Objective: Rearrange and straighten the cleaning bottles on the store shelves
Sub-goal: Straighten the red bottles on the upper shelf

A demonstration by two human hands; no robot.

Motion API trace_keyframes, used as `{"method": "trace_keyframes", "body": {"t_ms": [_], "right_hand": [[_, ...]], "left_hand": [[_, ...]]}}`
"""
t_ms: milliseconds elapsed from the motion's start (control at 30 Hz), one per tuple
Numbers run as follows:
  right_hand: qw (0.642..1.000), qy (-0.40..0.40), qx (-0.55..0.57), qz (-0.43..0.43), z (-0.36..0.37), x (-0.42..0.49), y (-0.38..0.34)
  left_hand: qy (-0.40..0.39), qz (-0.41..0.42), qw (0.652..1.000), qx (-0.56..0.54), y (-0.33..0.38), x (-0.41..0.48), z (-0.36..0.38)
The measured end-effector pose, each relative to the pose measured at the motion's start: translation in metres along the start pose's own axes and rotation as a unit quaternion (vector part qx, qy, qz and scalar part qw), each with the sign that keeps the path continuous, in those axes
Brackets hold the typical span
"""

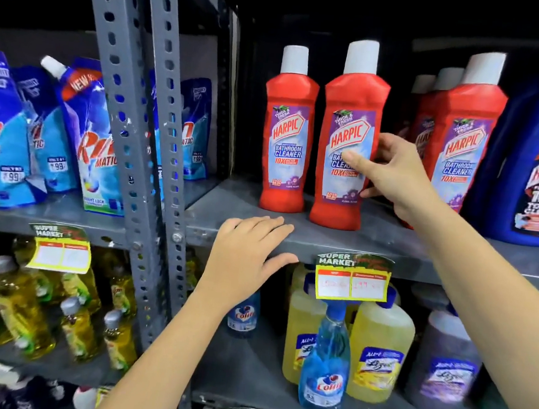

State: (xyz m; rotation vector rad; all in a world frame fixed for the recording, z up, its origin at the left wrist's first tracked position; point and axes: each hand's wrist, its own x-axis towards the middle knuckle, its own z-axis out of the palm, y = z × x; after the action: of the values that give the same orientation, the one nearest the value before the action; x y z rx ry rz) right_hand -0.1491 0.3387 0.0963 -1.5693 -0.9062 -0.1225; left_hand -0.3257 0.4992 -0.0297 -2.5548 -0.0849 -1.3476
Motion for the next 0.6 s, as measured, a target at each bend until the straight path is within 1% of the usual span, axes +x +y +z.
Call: {"method": "trace_keyframes", "body": {"t_ms": [133,233,300,400,467,600], "right_hand": [[1.000,-0.003,-0.014,0.005,0.000,-0.004,0.002],[0.998,-0.007,-0.058,0.000,-0.003,-0.010,0.011],[0.996,-0.033,-0.081,0.007,-0.004,-0.016,0.021],[0.995,-0.067,-0.063,0.026,-0.002,-0.021,0.030],[0.995,-0.070,-0.063,0.024,-0.001,-0.019,0.033],[0.993,-0.062,-0.097,0.024,-0.001,-0.009,0.039]], "left_hand": [[-0.009,-0.005,1.000,-0.001,0.001,0.000,-0.002],[-0.015,-0.009,1.000,0.000,0.001,0.000,-0.003],[-0.014,-0.012,1.000,0.000,0.002,-0.001,-0.003],[-0.013,-0.016,1.000,-0.003,0.001,0.000,-0.002],[-0.011,-0.017,1.000,-0.002,0.001,0.000,-0.001],[-0.004,-0.014,1.000,-0.003,0.002,-0.001,-0.002]]}}
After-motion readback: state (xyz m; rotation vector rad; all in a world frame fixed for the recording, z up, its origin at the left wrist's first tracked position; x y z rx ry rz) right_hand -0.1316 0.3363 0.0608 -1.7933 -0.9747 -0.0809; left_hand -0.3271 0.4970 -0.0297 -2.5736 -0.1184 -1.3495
